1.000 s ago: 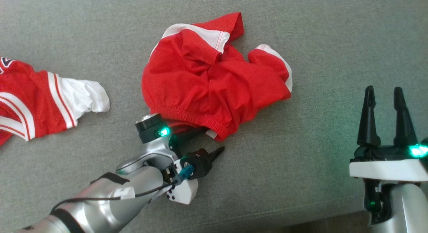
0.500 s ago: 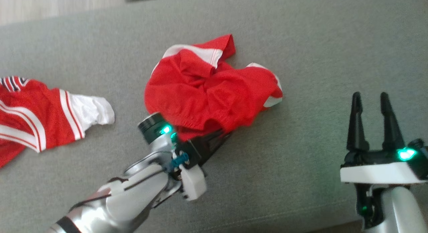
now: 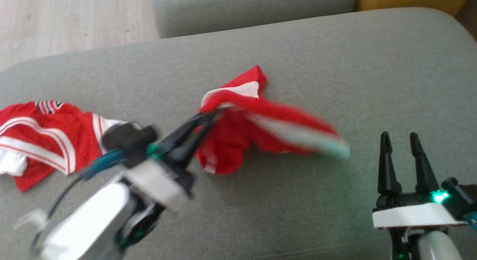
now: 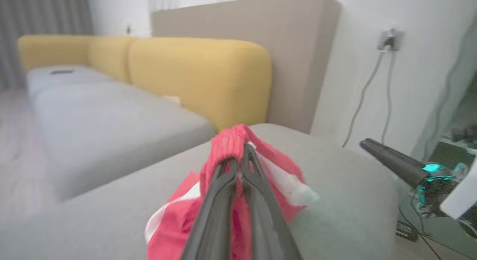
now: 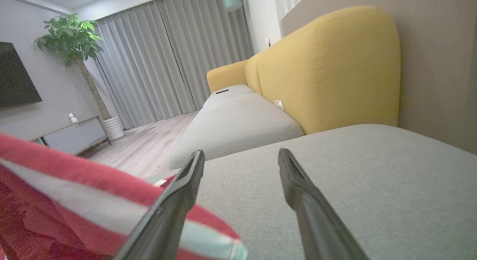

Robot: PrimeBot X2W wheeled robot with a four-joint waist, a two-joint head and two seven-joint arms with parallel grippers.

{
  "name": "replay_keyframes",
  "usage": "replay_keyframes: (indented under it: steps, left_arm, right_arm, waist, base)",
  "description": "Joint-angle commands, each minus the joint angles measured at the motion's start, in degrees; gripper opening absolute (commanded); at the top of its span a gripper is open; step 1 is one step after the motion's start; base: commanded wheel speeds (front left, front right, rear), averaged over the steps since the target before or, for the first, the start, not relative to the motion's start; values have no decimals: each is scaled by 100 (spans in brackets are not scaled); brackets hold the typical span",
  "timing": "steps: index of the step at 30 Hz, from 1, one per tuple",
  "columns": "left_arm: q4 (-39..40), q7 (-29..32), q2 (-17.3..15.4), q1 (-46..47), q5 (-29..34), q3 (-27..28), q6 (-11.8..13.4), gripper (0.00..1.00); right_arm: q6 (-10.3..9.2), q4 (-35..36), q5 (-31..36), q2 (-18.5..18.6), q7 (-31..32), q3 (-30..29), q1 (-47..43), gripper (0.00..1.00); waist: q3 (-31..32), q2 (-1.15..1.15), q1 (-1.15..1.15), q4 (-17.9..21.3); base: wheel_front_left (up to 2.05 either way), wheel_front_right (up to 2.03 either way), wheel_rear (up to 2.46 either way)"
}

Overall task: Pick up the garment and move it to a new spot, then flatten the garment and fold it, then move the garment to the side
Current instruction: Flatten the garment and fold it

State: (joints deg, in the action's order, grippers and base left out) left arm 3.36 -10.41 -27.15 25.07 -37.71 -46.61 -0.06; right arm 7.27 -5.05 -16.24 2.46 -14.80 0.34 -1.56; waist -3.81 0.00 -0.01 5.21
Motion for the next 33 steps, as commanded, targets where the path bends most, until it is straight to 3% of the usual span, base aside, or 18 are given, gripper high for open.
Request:
replay_keyframes:
  steps: [1, 5, 8, 11, 15, 22, 30, 31, 32, 33]
  left_arm:
    - [177, -7, -227, 65, -57, 325, 50, 0]
    - [311, -115, -654, -614, -408, 726, 408, 0]
    - [224, -206, -762, -871, -552, 866, 453, 0]
    - [18, -294, -727, -881, -543, 930, 411, 0]
    - [-272, -372, -564, -720, -452, 949, 280, 0]
    - [-737, -430, -278, -334, -257, 963, 31, 0]
    - [-1003, -451, -84, -142, -89, 1021, -144, 0]
    - [-1029, -453, -87, -142, -76, 1037, -164, 0]
    - [-1052, -454, -90, -143, -64, 1055, -181, 0]
    - [-1073, -454, -92, -151, -55, 1078, -191, 0]
  right_arm:
    - [22, 141, -29, 42, -20, 164, 96, 100]
    - [22, -62, -3, 42, -20, 228, 53, 100]
    - [22, -370, 27, 42, -20, 379, 27, 100]
    - [22, -768, 7, 42, -20, 695, 39, 100]
    - [22, -1438, -72, 83, -15, 1642, 120, 100]
    - [22, -1944, -905, 754, 369, 3121, 472, 100]
    - [22, -2055, -1361, 1226, 854, 3897, 755, 100]
    - [22, -2028, -1419, 1276, 919, 3966, 771, 86]
    - [22, -1992, -1466, 1333, 980, 4042, 790, 38]
    - [22, -1952, -1507, 1387, 1006, 4099, 813, 4]
  waist:
    - [-34, 0, 1, -70]
    - [-147, 0, 1, -306]
    - [-241, 0, 1, -503]
    - [-346, 0, 1, -653]
    - [-475, 0, 1, -792]
    - [-630, 0, 1, -912]
    - [-763, 0, 1, -944]
    - [-768, 0, 1, -925]
    - [-769, 0, 1, -907]
    - [-760, 0, 1, -882]
  base:
    - [0, 0, 0]
    - [0, 0, 0]
    - [0, 0, 0]
    - [0, 0, 0]
    - [0, 0, 0]
    - [0, 0, 0]
    - [0, 0, 0]
    - [0, 0, 0]
    - [0, 0, 0]
    - [0, 0, 0]
